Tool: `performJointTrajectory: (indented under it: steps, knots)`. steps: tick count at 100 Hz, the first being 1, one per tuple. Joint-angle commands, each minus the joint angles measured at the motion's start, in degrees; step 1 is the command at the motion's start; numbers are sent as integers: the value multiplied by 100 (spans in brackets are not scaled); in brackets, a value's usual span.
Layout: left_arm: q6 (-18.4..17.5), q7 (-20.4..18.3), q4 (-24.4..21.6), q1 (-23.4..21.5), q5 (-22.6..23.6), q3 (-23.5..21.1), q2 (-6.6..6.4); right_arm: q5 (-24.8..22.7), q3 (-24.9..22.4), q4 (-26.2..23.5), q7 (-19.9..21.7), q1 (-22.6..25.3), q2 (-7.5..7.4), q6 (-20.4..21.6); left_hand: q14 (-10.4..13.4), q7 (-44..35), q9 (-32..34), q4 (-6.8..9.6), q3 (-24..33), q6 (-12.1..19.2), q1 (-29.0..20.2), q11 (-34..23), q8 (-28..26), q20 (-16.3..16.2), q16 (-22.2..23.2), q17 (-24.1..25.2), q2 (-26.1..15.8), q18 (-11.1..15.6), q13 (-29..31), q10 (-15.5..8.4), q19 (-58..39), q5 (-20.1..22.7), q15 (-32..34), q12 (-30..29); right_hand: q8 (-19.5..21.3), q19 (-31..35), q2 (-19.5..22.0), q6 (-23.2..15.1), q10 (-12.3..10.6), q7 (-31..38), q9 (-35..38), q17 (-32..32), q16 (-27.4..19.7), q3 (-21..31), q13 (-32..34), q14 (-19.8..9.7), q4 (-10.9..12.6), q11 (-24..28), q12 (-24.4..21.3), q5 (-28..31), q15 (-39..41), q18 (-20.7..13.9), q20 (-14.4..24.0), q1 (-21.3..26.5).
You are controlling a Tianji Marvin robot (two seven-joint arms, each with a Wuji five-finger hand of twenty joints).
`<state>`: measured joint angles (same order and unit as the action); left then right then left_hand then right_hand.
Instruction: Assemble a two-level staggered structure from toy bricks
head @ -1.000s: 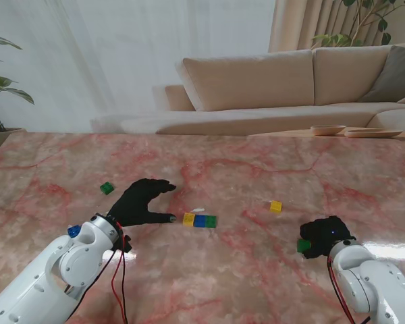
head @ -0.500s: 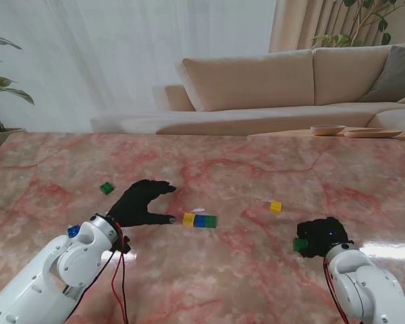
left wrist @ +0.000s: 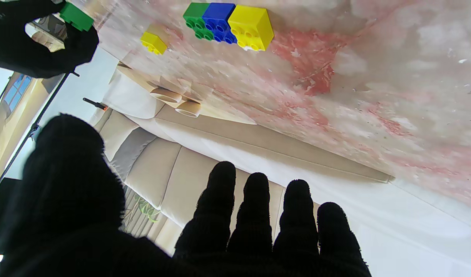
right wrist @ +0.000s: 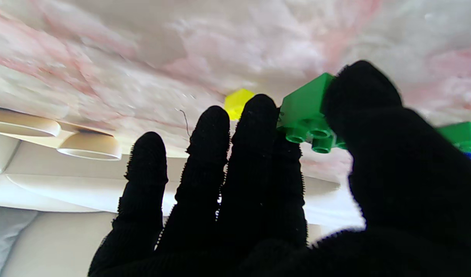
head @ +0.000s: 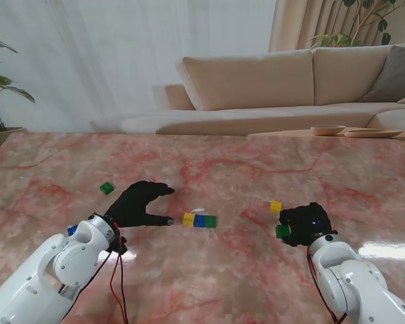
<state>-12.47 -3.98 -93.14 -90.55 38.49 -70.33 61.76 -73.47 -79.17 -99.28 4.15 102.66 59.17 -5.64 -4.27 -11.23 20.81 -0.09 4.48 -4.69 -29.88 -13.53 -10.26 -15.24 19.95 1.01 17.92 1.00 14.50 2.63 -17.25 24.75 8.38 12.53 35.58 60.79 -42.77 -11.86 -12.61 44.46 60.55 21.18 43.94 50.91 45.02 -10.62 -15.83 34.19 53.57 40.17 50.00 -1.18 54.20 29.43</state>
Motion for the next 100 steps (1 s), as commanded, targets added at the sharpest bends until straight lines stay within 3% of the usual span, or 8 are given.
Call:
performJointTrajectory:
  steps: [1, 57, 100]
  knots:
    - [50, -43, -86, -59, 33, -19, -23, 45, 120, -2, 15, -105, 43, -36, 236, 96, -127, 57, 2, -112, -92, 112, 54, -25, -86, -4, -187, 272, -211, 33, 202, 99, -173, -65, 139, 195, 306, -883, -71, 640, 198, 5, 109, 718, 247, 37, 42, 12, 112, 715, 125, 110, 146, 178]
    - [226, -313, -385, -177, 205, -113, -76, 175, 1805, 516, 1, -1282, 26, -530, 244, 96, -126, 61, 45, -121, -76, 114, 59, -37, -89, -8, -214, 276, -211, 36, 200, 92, -180, -67, 144, 245, 382, -771, 17, 611, 98, -88, 128, 608, 133, 93, 81, 1, 143, 636, 140, 136, 113, 101]
    - [276, -199, -317, -113, 171, 1, -51, 407, 2393, 831, -64, -1735, 41, -715, 241, 91, -112, 54, 72, -124, -60, 103, 61, -30, -83, -6, -212, 273, -201, 36, 205, 100, -167, -60, 186, 251, 368, -771, 18, 617, 82, -97, 135, 611, 125, 83, 89, 42, 162, 639, 177, 133, 95, 111]
